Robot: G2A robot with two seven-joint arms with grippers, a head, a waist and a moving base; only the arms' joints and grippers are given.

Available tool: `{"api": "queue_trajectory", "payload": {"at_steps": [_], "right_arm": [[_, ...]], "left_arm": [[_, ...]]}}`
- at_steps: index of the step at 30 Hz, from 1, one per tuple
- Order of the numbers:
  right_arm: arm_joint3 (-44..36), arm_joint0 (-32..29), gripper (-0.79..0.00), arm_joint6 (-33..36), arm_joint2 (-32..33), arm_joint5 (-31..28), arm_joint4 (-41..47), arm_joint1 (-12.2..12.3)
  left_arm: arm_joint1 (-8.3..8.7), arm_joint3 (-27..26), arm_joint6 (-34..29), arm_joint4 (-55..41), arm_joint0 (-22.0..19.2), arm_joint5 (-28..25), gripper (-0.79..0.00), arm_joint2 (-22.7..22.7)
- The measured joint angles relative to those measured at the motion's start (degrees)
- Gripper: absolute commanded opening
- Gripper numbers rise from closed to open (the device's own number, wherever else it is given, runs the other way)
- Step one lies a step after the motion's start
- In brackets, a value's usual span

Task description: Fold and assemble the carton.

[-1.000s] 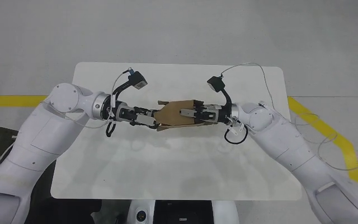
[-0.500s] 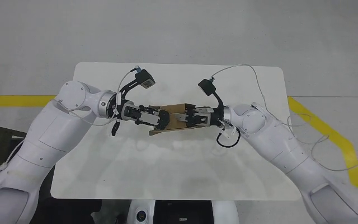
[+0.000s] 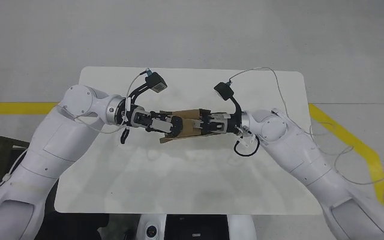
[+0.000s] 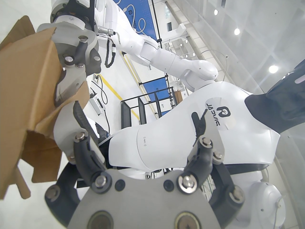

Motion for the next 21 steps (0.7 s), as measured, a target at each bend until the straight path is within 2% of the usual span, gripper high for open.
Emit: {"api": "queue_trajectory", "payload": {"at_steps": [11, 21], "right_arm": [[-2.9, -2.67, -0.785, 2.49, 4.05, 1.3, -0.78, 1.0], [-4.31, -2.42, -0.785, 8.1, 2.8, 3.18, 1.25, 0.25]], "left_arm": [[0.43, 1.19, 0.4, 2.25, 3.17, 0.3, 0.0, -3.62], [0.54, 1.8, 0.3, 3.14, 4.02, 0.69, 0.0, -6.61]]}}
